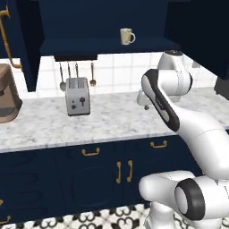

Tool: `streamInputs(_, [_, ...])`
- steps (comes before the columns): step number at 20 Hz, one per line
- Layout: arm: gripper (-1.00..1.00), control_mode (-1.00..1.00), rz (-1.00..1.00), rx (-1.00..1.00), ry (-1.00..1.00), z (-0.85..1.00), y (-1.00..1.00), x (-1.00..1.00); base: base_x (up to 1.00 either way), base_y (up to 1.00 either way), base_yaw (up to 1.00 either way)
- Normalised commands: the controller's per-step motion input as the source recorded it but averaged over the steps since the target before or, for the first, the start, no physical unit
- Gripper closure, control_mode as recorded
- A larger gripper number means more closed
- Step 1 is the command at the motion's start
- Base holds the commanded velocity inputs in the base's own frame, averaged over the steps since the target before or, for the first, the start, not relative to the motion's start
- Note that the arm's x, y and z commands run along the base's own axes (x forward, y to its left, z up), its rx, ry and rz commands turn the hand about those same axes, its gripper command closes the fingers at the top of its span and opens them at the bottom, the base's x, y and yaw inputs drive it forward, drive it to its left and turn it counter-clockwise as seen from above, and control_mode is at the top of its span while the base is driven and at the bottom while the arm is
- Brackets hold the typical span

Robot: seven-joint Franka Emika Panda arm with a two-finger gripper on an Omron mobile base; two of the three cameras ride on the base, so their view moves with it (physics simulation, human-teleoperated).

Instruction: Gather all objects into one cabinet and sort the glasses and bowls to opposite sides.

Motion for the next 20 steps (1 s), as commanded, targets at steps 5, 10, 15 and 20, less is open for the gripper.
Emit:
streamInputs(5, [-1.00, 1.00, 0.00, 0.00, 0.00, 0.00, 0.00, 0.00, 1.00, 0.00, 0.00])
streamInputs(10, [-1.00, 1.00, 0.00, 0.00, 0.00, 0.00, 0.00, 0.00, 1.00, 0.00, 0.00])
streamInputs(15, [-1.00, 1.00, 0.00, 0.00, 0.00, 0.00, 0.00, 0.00, 1.00, 0.00, 0.00])
streamInputs(20, [-1.00, 1.00, 0.00, 0.00, 0.00, 0.00, 0.00, 0.00, 0.84, 0.00, 0.00])
